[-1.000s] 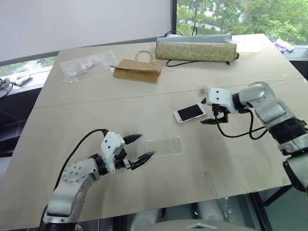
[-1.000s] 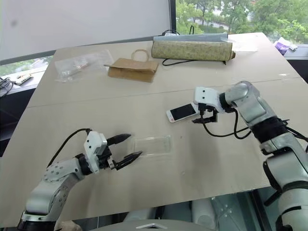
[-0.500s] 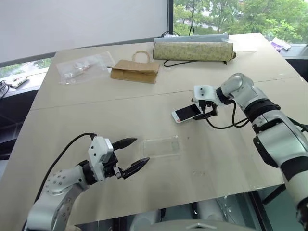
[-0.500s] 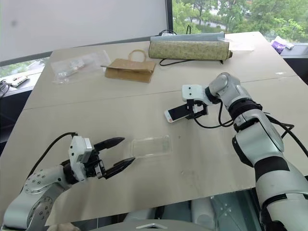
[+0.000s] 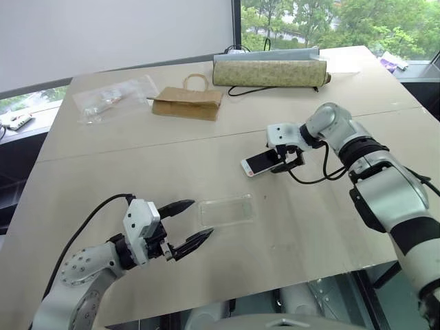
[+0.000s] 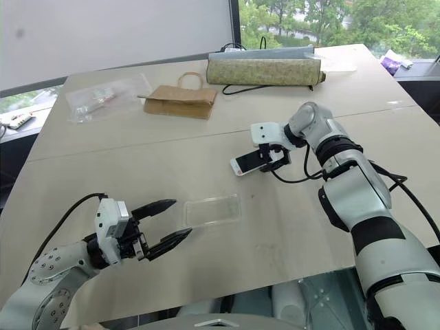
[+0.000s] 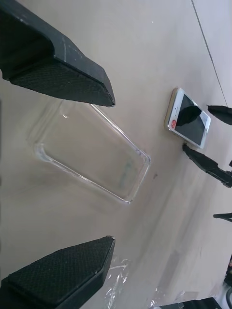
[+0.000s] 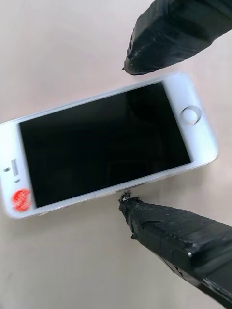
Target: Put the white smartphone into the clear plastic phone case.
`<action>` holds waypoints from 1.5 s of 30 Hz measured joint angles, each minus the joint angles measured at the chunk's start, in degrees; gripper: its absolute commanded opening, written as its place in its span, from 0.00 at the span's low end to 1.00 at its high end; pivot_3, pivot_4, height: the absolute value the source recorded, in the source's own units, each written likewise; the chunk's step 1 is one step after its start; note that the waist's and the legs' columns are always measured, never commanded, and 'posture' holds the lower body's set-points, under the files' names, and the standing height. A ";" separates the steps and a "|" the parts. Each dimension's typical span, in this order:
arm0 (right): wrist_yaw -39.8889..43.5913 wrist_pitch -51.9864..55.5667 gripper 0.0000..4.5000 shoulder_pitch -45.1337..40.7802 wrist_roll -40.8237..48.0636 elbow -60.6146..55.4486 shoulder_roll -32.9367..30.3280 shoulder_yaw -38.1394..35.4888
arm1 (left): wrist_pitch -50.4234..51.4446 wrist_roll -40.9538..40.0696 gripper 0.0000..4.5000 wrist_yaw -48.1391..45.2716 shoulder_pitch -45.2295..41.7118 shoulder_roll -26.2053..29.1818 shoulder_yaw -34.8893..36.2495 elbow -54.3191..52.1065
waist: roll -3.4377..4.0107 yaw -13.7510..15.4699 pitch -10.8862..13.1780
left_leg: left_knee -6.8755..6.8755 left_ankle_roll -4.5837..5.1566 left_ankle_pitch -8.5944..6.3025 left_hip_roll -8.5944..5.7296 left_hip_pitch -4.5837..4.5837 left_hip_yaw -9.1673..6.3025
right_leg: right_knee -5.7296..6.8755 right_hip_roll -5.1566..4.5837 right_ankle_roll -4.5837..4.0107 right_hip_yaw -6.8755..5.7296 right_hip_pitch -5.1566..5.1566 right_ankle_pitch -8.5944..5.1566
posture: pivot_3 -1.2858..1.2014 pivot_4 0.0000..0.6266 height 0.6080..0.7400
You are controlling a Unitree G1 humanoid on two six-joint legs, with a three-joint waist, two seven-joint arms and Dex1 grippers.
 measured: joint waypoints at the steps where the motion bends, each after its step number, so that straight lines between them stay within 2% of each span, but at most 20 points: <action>1: 0.18 0.74 1.00 0.58 0.19 0.39 0.09 -0.83 | -0.01 -0.01 0.99 0.56 0.36 -0.24 0.00 -0.73 | 0.00 0.00 -0.02 | 0.00 -0.03 -0.02 0.00 0.03 -0.02 | 0.02 0.02 0.00 0.03 0.00 0.00 | 0.52 0.24 1.00; 4: 0.89 1.39 1.00 1.10 0.30 0.39 -0.36 -1.85 | 0.00 -0.01 0.99 1.24 1.27 -0.50 0.00 -1.21 | 0.08 0.06 -0.07 | 0.00 -0.04 -0.02 0.00 0.05 -0.01 | 0.03 0.03 0.00 0.06 0.00 0.00 | 0.52 0.24 1.00; 13: 11.81 6.35 1.00 2.02 2.12 -0.92 -2.77 -4.23 | 0.01 -0.03 0.99 2.02 0.88 -0.72 -0.08 -1.45 | 0.12 0.99 -0.10 | 0.11 -0.03 -0.03 -0.04 0.06 -0.03 | 0.23 0.02 -0.01 0.00 0.03 0.00 | 0.52 0.24 1.00; 18: 12.19 6.32 1.00 4.43 4.65 -2.85 -4.57 -6.99 | 0.03 -0.03 0.99 1.83 -1.03 -0.71 -0.57 -0.92 | 0.16 1.67 -0.10 | 0.12 -0.04 -0.03 -0.04 0.09 -0.02 | 0.31 0.01 -0.01 0.02 0.02 0.00 | 0.52 0.24 1.00; 24: 6.56 15.17 1.00 4.45 8.95 -3.39 -4.63 -13.06 | 0.29 -0.03 0.99 1.88 -2.24 -0.70 -1.81 -0.18 | 0.23 1.61 -0.05 | 0.10 -0.04 -0.03 -0.03 -0.04 0.00 | 0.31 -0.01 -0.02 0.08 -0.14 0.00 | 0.52 0.24 1.00; 31: -4.65 32.10 1.00 1.34 9.02 -1.35 -1.18 -14.29 | 1.79 -0.16 0.99 2.09 -3.68 -0.45 -1.88 -0.20 | 0.23 1.58 -0.05 | 0.09 -0.04 -0.03 -0.03 -0.08 0.01 | 0.30 -0.01 -0.02 0.10 -0.18 0.00 | 0.52 0.24 1.00; 37: -10.79 41.10 1.00 -0.79 10.66 0.51 1.59 -17.29 | 2.96 -0.47 0.99 2.32 -3.96 -0.28 -1.86 -0.36 | 0.22 1.31 -0.07 | 0.10 -0.04 -0.03 -0.03 -0.04 0.04 | 0.36 -0.01 -0.02 0.12 -0.17 0.00 | 0.52 0.24 1.00; 41: -6.62 41.20 1.00 -0.92 8.39 -0.08 1.21 -14.54 | 3.57 -0.51 0.99 3.23 -3.40 -0.28 -1.80 -0.86 | 0.22 1.25 -0.09 | 0.11 -0.04 -0.03 -0.03 -0.02 0.03 | 0.41 -0.01 -0.02 0.11 -0.17 0.00 | 0.52 0.24 1.00; 45: 4.80 38.51 1.00 -0.32 5.58 -1.95 -0.94 -10.07 | 3.58 -0.51 0.99 3.78 -2.66 -0.30 -1.70 -1.72 | 0.23 1.37 -0.09 | 0.09 -0.05 -0.03 -0.03 -0.05 0.02 | 0.31 -0.01 -0.02 0.08 -0.17 0.00 | 0.52 0.24 1.00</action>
